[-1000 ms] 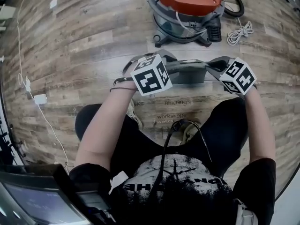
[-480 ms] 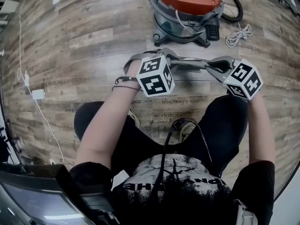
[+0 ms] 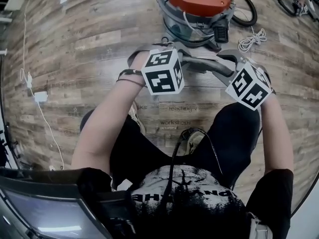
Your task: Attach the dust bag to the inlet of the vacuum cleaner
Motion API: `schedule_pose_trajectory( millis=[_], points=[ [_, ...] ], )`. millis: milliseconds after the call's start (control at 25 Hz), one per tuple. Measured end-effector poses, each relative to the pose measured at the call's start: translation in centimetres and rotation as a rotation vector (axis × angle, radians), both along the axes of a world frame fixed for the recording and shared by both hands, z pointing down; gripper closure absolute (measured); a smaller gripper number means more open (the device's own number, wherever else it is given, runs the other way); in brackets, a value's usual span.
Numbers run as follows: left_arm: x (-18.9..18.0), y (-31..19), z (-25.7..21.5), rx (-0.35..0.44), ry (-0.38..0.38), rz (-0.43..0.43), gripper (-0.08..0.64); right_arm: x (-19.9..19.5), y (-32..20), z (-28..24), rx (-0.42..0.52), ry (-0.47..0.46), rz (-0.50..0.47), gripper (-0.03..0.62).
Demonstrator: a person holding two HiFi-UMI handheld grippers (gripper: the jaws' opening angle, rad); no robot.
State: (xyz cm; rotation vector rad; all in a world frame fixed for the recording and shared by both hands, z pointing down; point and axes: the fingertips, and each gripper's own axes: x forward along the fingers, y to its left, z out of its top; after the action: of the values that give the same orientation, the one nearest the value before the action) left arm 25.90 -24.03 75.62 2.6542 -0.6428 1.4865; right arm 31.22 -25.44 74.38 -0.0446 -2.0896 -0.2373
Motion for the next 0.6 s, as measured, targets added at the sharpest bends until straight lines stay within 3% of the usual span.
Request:
schedule_pose_trajectory(
  millis=[80, 160, 600],
  points=[
    [0.9, -0.6, -0.9, 0.011, 0.001, 0.011, 0.534, 0.4, -0.7, 0.1, 0.064, 0.02, -0.011, 0.446],
    [1.4, -1.1, -1.4, 0.014, 0.003, 0.007, 0.534, 0.9, -1.7, -0.2, 0.128, 0.018, -0.013, 0.549],
    [5.1, -4.7, -3.0, 0.017, -0.093, 0.012, 0.532, 4.6, -5.3, -2.4, 0.183, -0.001, 0.021, 0.558]
  ],
)
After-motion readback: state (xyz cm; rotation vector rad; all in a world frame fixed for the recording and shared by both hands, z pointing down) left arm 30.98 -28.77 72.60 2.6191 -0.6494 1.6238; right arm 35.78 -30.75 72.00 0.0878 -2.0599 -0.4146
